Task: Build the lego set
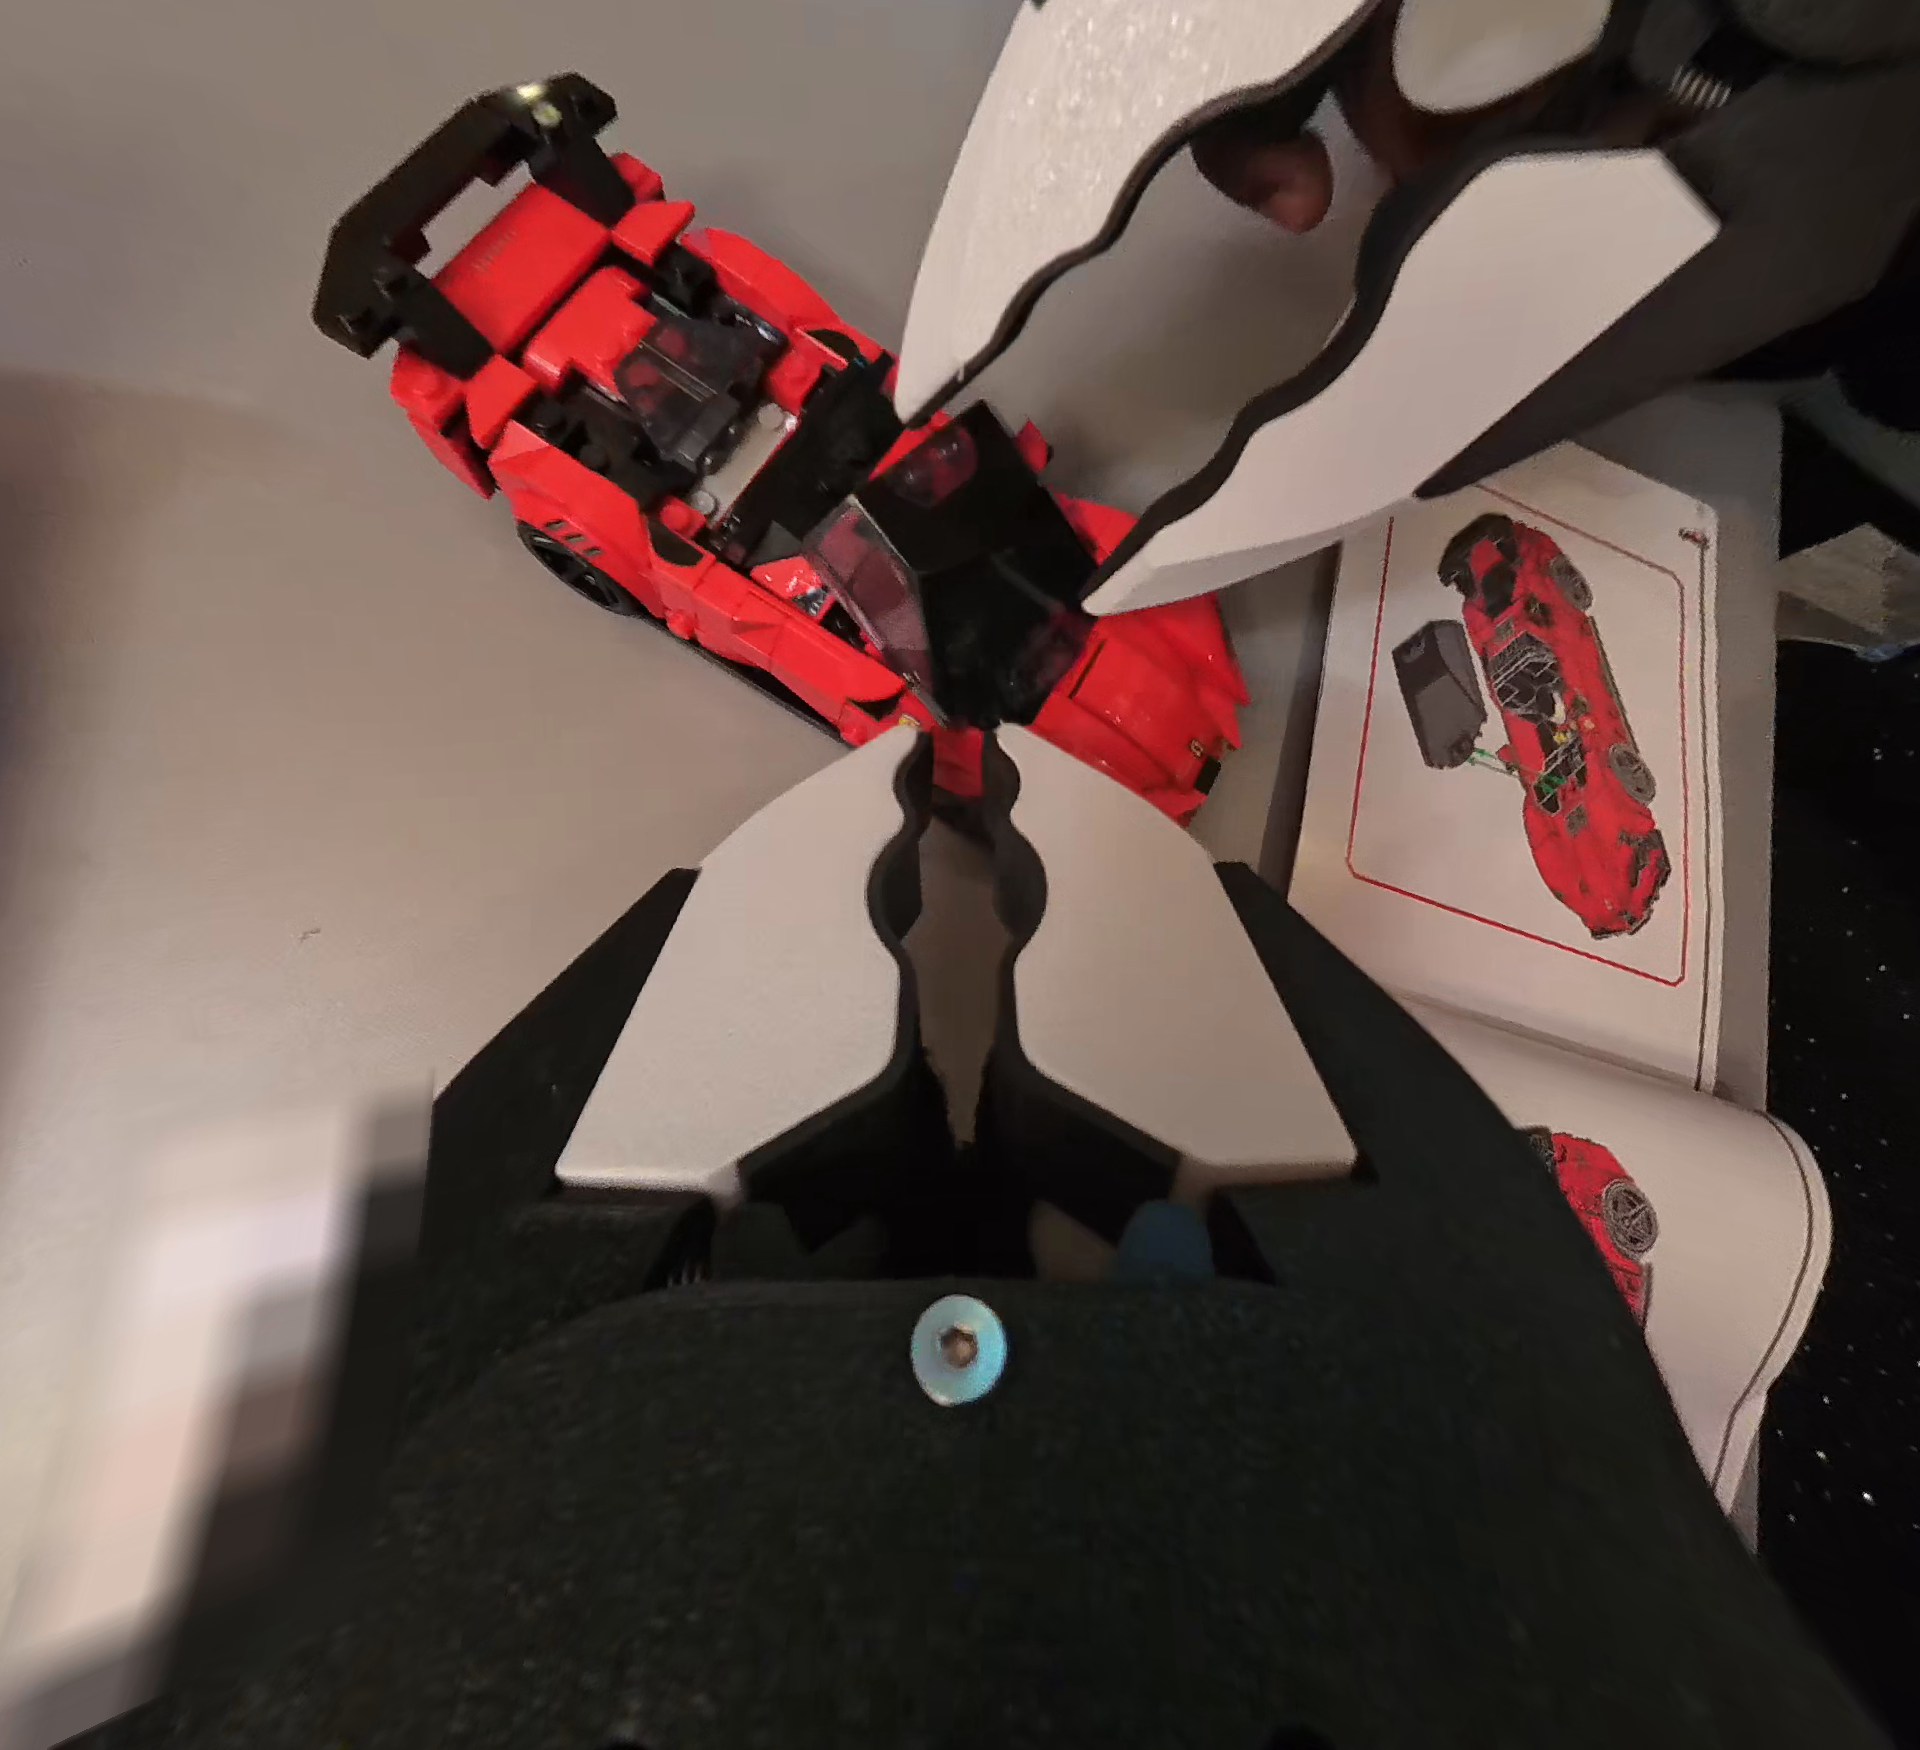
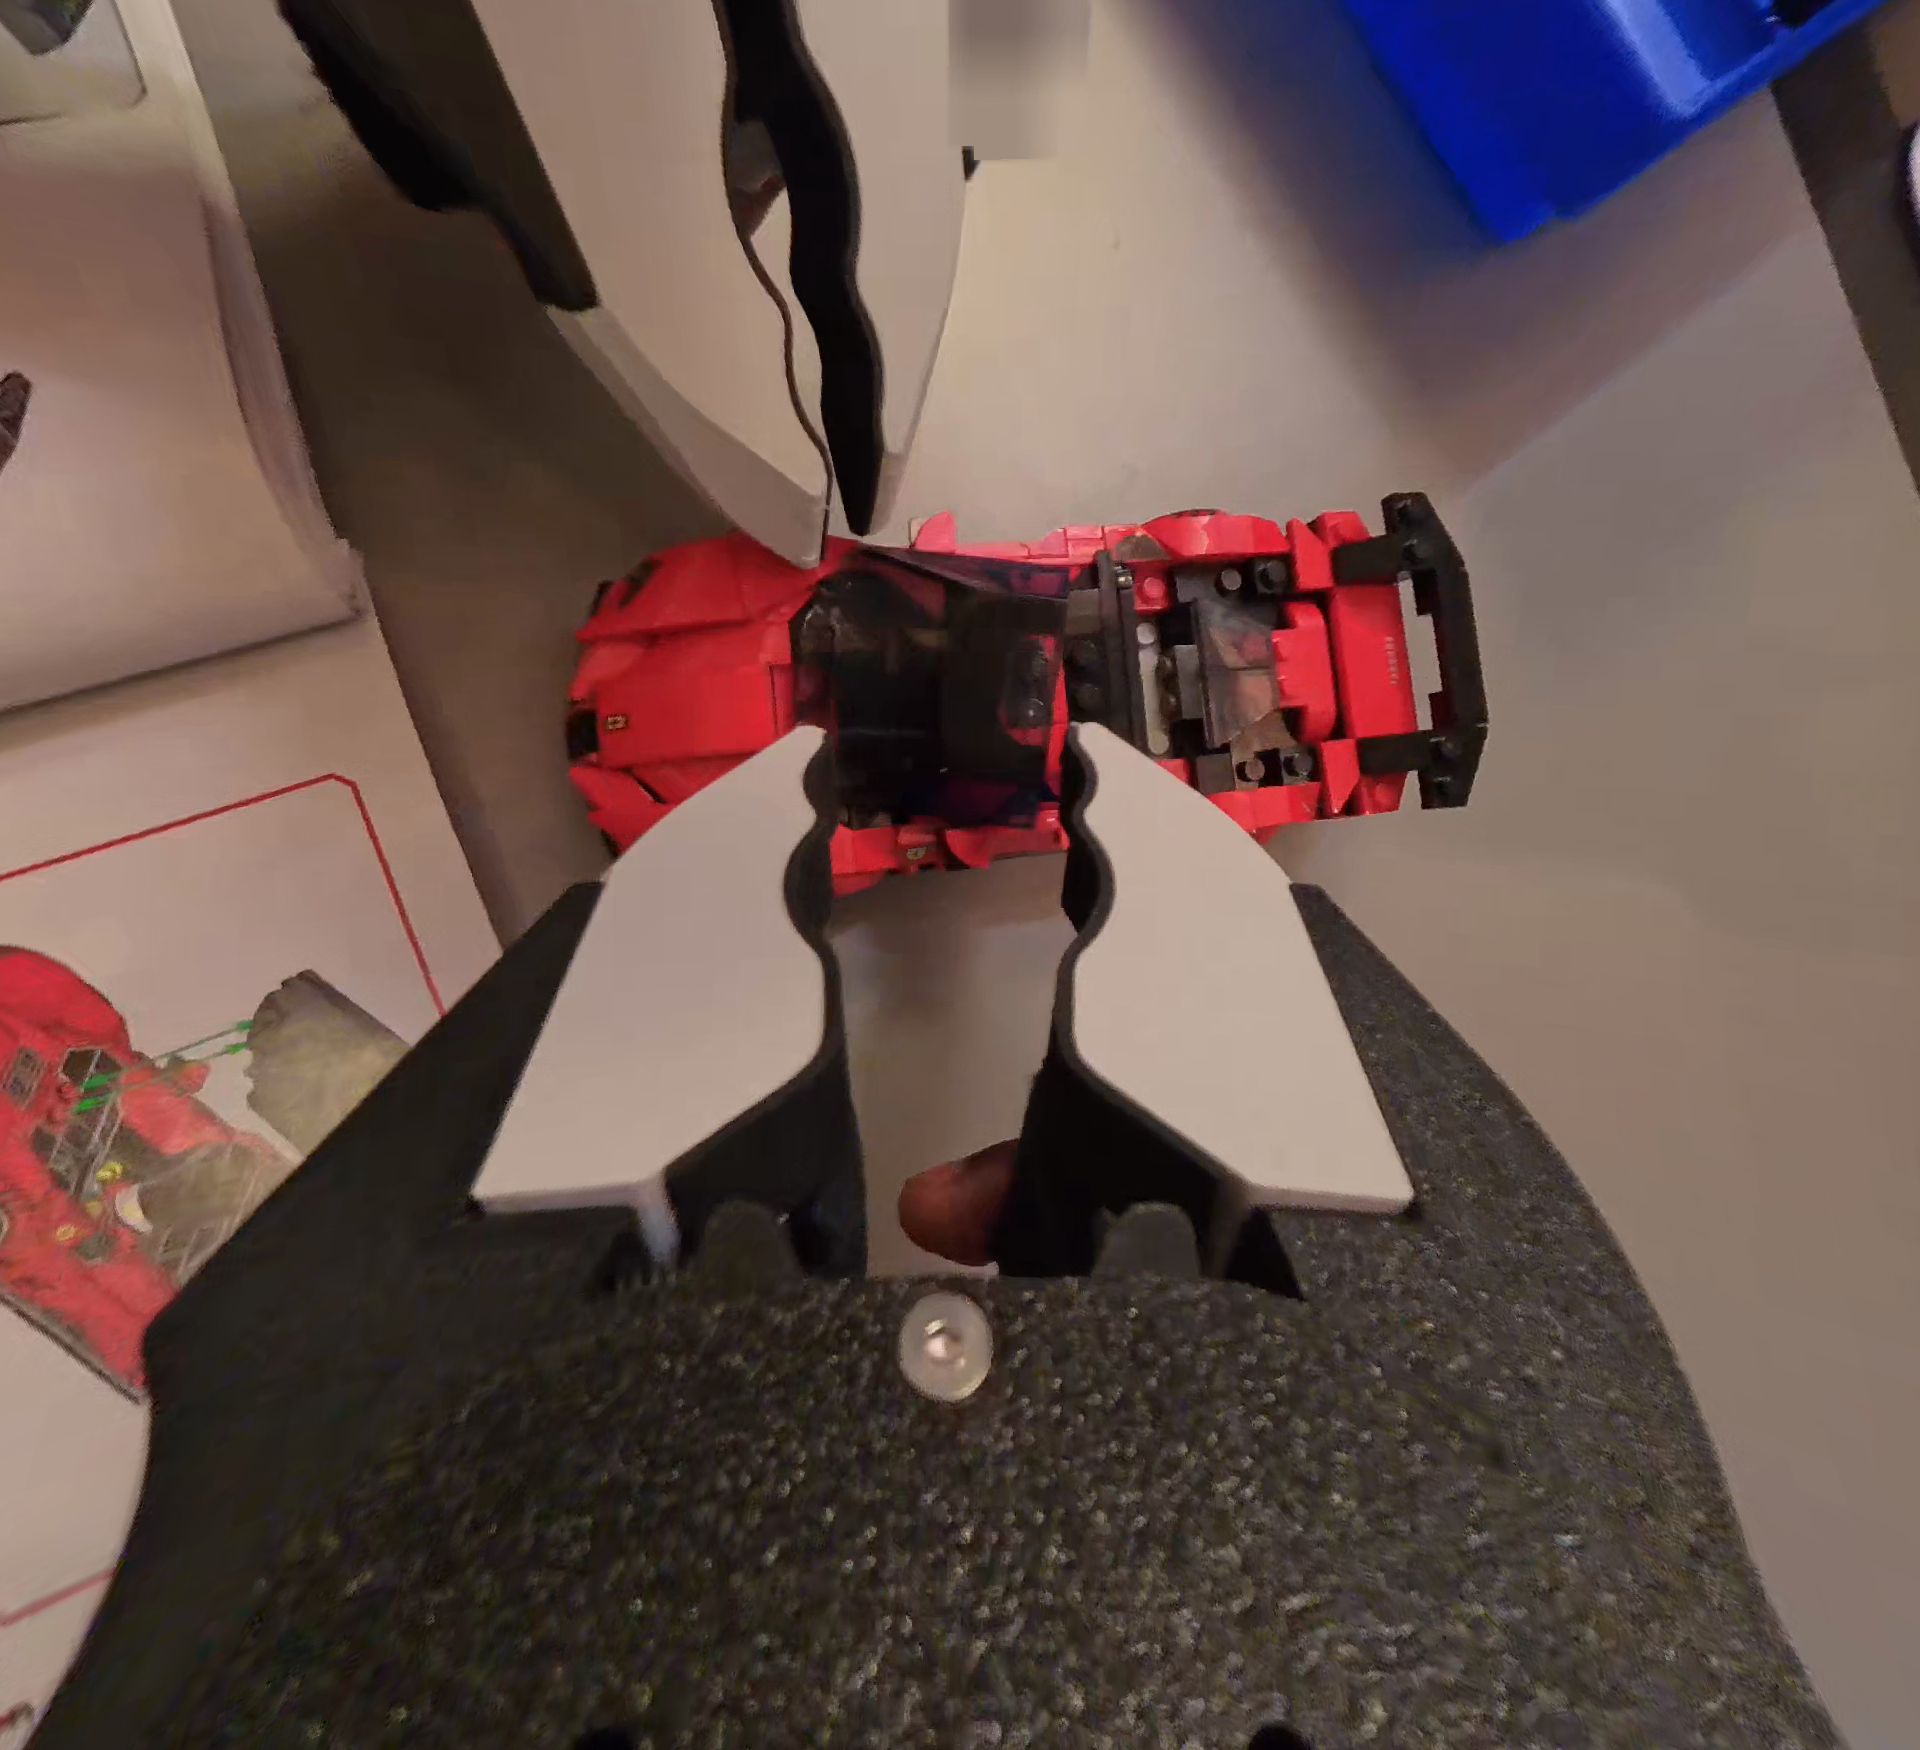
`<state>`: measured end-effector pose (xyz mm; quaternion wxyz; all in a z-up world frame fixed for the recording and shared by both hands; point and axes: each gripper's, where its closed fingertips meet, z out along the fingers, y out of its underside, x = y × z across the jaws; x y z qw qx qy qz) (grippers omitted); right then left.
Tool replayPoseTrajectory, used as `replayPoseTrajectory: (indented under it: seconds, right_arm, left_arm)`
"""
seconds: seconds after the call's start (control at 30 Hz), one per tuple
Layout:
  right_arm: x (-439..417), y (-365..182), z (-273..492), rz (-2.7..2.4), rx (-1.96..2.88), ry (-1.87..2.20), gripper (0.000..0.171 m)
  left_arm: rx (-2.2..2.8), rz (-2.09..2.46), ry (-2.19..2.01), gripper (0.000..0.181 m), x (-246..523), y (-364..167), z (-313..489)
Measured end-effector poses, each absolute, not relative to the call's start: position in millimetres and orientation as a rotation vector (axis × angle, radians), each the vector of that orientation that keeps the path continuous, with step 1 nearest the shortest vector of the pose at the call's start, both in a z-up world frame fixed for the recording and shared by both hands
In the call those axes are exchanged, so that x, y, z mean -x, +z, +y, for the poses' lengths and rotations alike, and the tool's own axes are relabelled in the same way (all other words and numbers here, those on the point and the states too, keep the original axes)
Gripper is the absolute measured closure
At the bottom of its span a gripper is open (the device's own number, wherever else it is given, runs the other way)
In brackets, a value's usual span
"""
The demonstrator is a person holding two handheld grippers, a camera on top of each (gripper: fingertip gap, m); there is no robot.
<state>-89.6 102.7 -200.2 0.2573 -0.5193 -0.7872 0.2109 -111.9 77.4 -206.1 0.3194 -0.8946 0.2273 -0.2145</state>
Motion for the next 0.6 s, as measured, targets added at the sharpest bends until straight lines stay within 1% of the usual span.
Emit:
replayPoseTrajectory:
  seconds: [0.03, 0.27, 0.6]
  right_arm:
    - [89.2, -200.4, 102.2, -2.168, 1.399, 0.582, 0.134]
    - [90.2, -195.7, 105.8, -2.394, 1.313, 0.588, 0.145]
    - [90.8, -195.9, 108.4, -2.582, 1.276, 0.482, 0.147]
  left_arm:
    - [2.353, 0.607, -0.569, 0.173, 110.7, -206.9, 77.0]
    - [2.349, 0.666, -0.586, 0.173, 106.4, -206.2, 74.9]
    - [2.362, 0.718, -0.624, 0.174, 101.0, -204.6, 71.6]
